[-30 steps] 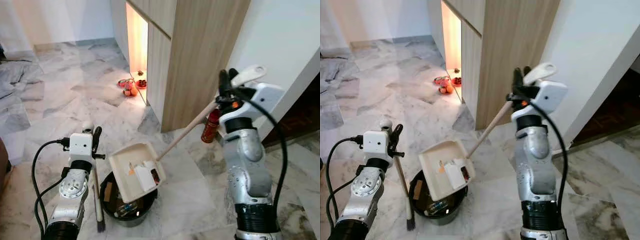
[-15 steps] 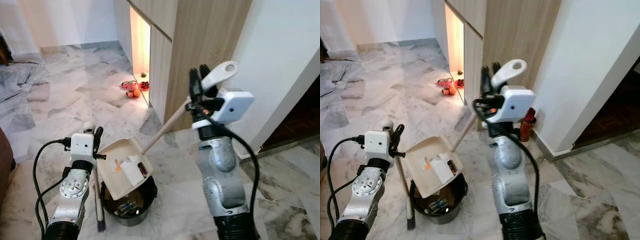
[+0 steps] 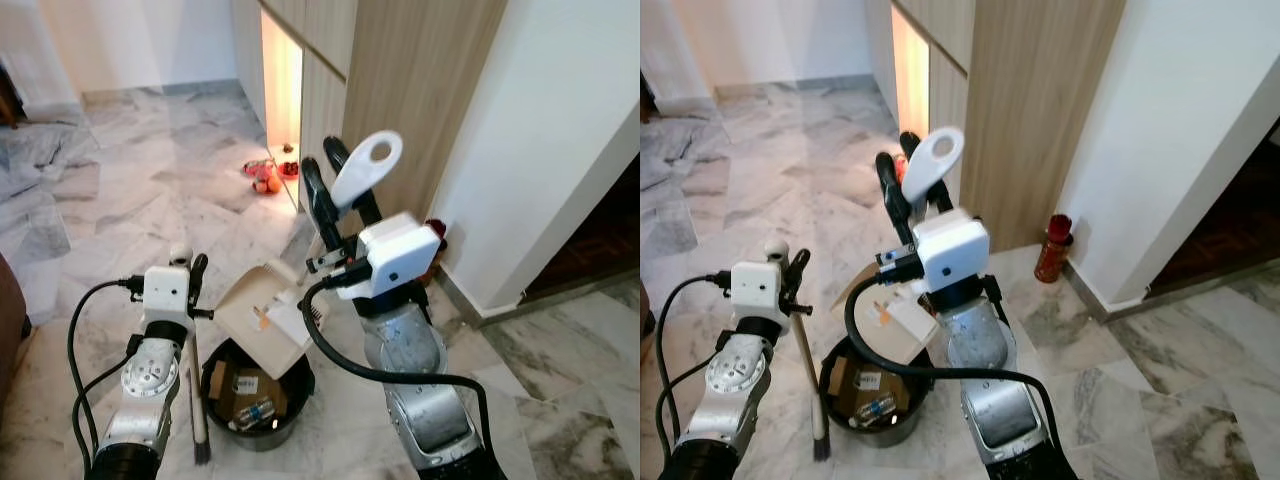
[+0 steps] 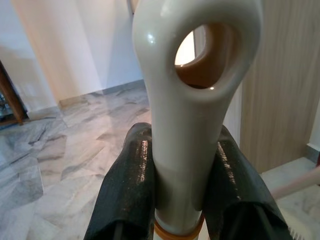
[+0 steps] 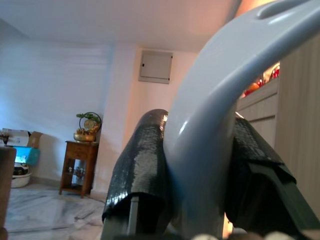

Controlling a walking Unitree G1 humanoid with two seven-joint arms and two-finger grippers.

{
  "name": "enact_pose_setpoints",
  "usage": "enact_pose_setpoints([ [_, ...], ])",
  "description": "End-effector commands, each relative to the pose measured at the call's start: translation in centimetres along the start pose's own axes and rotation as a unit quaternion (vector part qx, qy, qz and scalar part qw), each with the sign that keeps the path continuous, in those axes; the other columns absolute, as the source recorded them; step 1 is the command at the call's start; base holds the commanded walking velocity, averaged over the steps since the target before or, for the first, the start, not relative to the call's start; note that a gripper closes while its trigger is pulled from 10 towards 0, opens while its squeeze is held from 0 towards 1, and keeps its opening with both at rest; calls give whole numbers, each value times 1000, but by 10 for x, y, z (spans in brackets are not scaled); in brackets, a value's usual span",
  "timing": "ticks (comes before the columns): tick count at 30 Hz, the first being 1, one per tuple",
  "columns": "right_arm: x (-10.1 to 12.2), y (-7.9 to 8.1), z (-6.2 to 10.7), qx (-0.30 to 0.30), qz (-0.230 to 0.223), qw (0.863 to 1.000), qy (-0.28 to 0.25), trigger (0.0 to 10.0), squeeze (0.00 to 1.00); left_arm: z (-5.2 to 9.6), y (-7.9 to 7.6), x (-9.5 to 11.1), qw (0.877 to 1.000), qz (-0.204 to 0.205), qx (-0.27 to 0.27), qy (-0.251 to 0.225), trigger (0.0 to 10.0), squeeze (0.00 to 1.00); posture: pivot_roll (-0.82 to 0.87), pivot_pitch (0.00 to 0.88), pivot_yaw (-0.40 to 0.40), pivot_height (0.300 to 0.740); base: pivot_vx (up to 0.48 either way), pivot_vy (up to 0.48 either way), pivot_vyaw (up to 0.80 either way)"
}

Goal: Sweep floor

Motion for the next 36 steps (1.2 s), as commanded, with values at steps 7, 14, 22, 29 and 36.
enact_pose_setpoints([
  [7,38,33,3,43,-22,995,-92,10000,0,-6,-8,12,1000,-5,-14,-25,10000,0,83,0,-59,740,0,0,0],
  [14,41,41,6,58,-31,993,-102,10000,0,-5,-9,12,1000,-3,-14,-26,10000,0,86,0,-64,740,0,0,0],
  [22,46,47,8,78,-1,989,-122,10000,0,-5,-9,12,1000,-1,-12,-27,10000,0,87,0,-68,740,0,0,0],
  [29,46,47,8,80,9,989,-126,10000,0,-5,-9,12,1000,-1,-11,-27,10000,0,89,0,-71,740,0,0,0],
  [36,43,45,7,78,30,989,-124,10000,0,-6,-9,12,1000,1,-11,-28,10000,0,86,0,-67,740,0,0,0],
])
Point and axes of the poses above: a point about 5 cm out from each wrist's last joint towards the gripper, its own z axis pointing back from the gripper into the wrist, its own x axis along the axis of the wrist's last joint, y = z × x, the point moved 4 cm from there along -z, pointing out of the wrist towards the gripper, and after that the axes turned 4 degrees about z, right-handed, at the moved point
